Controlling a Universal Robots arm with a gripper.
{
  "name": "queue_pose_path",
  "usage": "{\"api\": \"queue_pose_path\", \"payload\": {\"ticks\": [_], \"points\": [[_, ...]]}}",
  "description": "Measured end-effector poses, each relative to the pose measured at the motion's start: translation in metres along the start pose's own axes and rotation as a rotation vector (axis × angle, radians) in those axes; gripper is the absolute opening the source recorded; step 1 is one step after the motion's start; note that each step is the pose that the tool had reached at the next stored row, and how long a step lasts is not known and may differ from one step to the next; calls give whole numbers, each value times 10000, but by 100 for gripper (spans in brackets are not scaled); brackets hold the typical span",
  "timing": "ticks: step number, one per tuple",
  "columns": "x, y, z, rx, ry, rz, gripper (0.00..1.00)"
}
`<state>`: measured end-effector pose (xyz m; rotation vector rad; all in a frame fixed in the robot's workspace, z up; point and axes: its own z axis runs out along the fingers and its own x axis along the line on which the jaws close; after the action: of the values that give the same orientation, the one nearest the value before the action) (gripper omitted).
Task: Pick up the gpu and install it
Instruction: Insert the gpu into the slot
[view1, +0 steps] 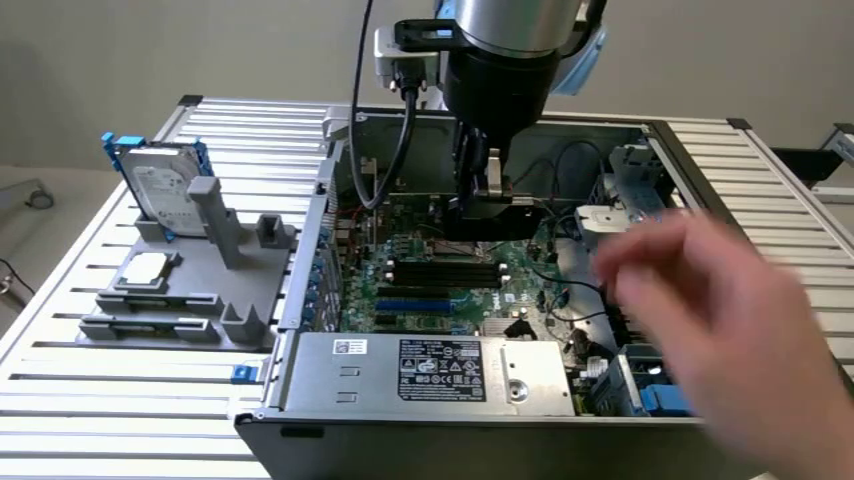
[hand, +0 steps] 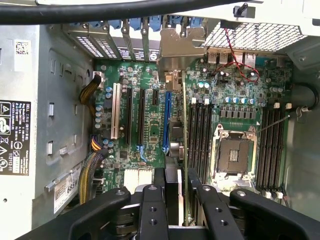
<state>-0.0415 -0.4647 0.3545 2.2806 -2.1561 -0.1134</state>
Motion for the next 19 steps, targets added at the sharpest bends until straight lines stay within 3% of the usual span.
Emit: {"api": "queue_pose_path", "payload": {"ticks": [11, 16, 19], "points": [[-1, 6, 0, 1, 1, 1, 29], [-29, 160, 58, 173, 10, 8, 29], [-31, 218, 112, 206, 6, 97, 29]]}}
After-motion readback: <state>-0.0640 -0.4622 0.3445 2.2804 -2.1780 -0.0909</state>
